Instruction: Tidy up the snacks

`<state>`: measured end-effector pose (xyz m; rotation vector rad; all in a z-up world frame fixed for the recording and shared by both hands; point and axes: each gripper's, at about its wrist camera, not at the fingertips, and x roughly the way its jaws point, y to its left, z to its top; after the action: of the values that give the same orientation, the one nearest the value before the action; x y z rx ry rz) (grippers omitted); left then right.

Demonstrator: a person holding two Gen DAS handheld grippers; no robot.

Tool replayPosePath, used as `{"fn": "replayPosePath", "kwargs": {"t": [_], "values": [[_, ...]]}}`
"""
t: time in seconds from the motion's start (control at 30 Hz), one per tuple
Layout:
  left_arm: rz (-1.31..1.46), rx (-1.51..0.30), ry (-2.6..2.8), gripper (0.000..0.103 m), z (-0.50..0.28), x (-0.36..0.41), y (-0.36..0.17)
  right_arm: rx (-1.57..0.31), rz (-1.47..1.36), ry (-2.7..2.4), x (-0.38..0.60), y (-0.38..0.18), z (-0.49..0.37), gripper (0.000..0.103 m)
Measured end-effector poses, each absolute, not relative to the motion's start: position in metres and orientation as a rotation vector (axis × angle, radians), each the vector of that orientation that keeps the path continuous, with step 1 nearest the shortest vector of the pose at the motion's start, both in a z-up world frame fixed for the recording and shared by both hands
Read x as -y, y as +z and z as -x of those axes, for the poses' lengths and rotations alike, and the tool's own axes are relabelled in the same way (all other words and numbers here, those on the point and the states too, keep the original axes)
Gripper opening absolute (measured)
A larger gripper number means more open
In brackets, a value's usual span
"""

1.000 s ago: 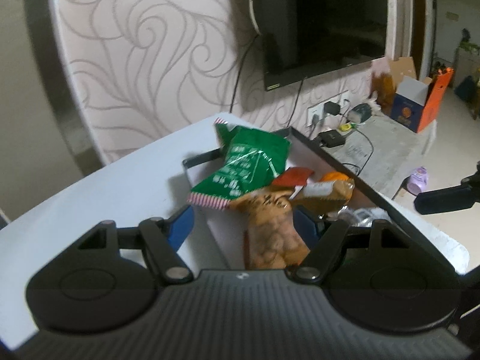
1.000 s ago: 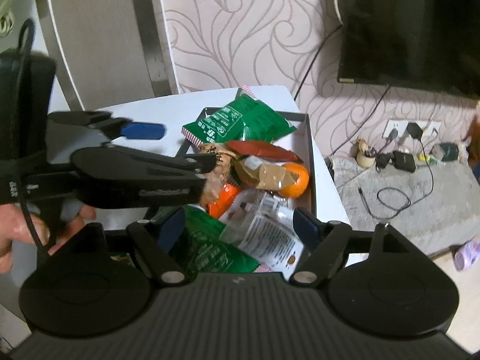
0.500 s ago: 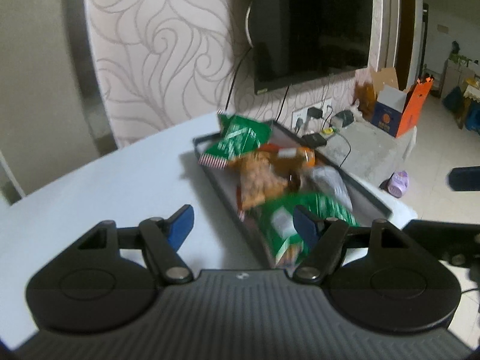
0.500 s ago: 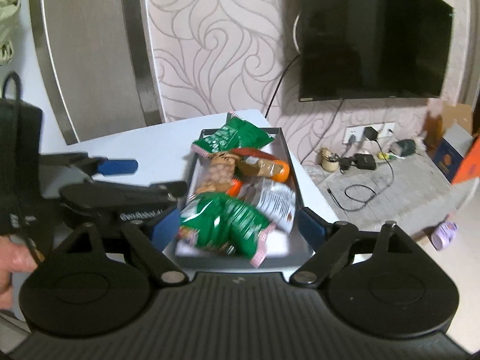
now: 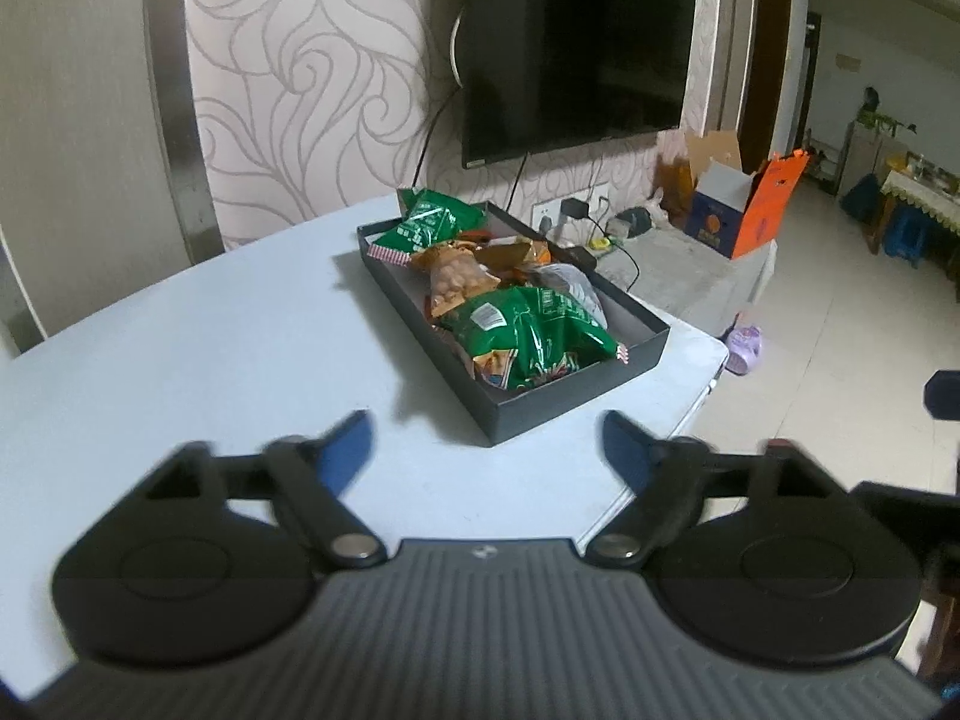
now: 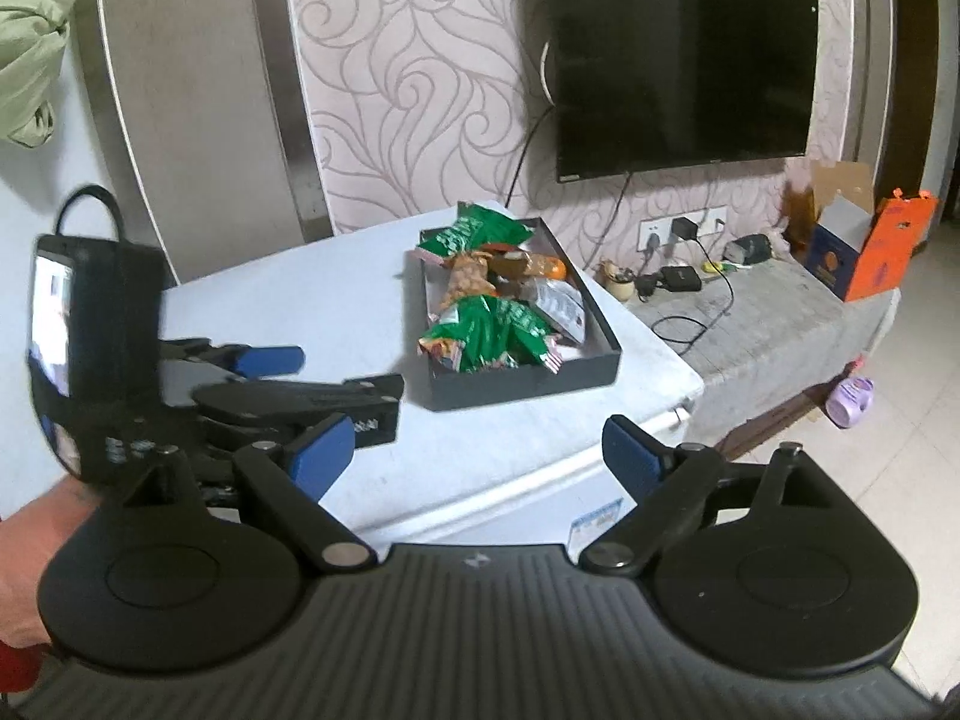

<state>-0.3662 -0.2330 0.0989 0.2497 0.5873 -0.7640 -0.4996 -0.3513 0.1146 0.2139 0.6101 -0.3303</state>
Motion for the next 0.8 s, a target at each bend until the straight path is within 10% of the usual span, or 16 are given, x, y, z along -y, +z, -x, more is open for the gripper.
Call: {"fn": "replayPosePath", "kwargs": {"t": [0.8], "values": [[-0.304,-0.517,-0.724,0.088,0.41,0.252,0.097,-0.604,-0.209,-0.312,0.382,0.1,0.536,0.093]]}}
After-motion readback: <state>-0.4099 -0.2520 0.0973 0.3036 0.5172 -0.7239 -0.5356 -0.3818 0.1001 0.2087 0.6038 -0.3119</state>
